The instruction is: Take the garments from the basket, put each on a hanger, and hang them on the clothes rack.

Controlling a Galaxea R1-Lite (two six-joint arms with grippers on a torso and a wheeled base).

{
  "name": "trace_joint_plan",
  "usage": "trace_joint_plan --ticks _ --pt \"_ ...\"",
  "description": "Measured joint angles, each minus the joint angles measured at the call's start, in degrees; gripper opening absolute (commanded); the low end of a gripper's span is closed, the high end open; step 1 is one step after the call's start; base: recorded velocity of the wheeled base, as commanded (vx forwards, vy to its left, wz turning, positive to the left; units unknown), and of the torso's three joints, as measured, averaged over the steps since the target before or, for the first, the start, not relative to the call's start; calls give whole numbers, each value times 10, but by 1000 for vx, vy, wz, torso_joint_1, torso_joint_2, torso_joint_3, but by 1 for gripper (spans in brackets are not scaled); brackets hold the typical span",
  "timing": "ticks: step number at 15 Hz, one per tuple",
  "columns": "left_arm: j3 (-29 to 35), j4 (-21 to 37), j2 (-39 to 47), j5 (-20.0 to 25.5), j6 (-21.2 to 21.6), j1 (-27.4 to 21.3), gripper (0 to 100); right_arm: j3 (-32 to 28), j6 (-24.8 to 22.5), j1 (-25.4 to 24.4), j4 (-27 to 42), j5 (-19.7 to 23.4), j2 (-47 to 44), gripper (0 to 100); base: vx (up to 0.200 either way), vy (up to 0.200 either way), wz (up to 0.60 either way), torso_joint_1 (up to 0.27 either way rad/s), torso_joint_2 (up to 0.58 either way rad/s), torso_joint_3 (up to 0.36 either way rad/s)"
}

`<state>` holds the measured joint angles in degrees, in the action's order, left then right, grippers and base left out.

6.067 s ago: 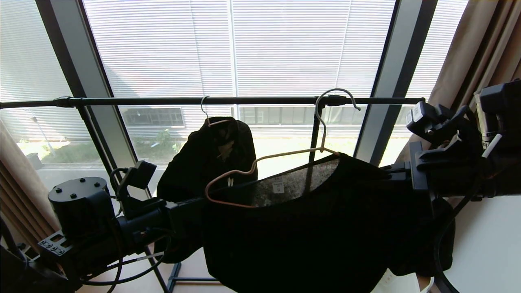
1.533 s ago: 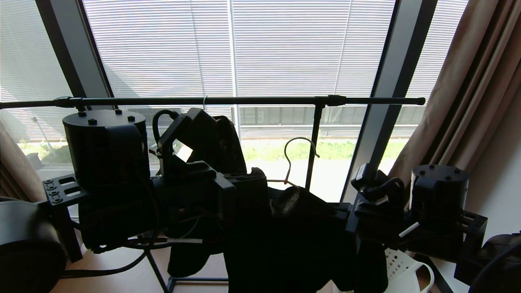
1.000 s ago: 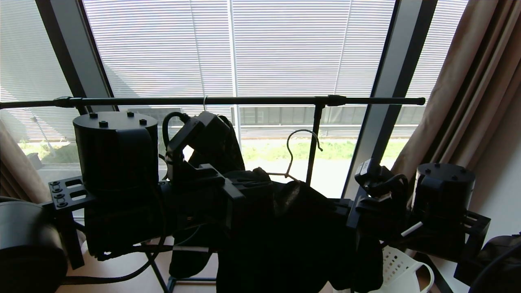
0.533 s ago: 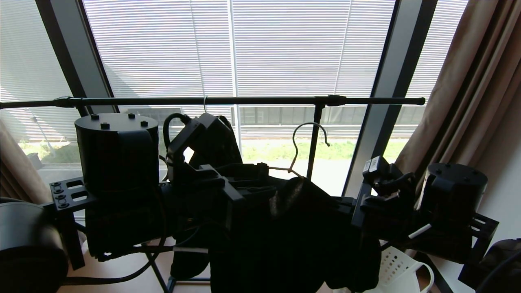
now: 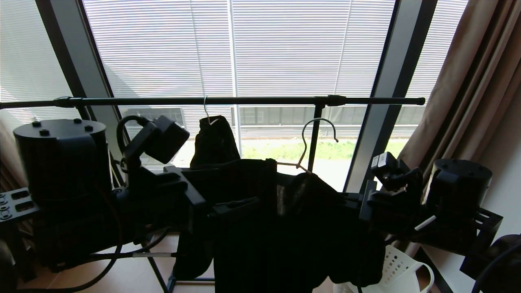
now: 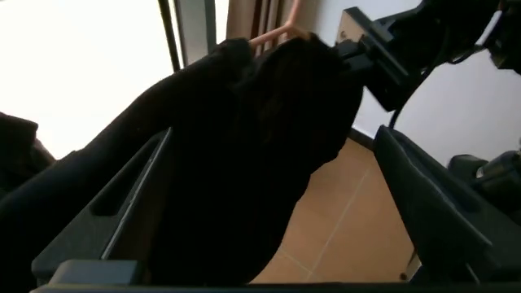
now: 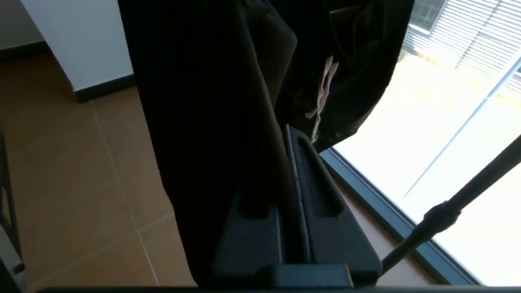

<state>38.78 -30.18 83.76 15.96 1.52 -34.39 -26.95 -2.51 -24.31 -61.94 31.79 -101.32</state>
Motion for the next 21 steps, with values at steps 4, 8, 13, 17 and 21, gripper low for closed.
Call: trace_joint_plan --ticks 4,8,13,17,21 --pt "-65 2 -57 126 25 143 100 -1 0 49 0 73 1 0 0 0 0 0 0 0" --pt "-111 1 -89 339 27 289 100 3 -1 72 0 118 4 0 0 0 0 0 0 0" --pt "-100 -2 -7 391 28 332 100 13 -1 75 -1 153 18 0 0 0 0 0 0 0" --pt "-80 -3 37 391 28 315 100 17 -2 75 -1 168 23 0 0 0 0 0 0 0" --pt "-75 -3 59 391 29 311 0 19 -1 76 -12 170 25 0 0 0 0 0 0 0"
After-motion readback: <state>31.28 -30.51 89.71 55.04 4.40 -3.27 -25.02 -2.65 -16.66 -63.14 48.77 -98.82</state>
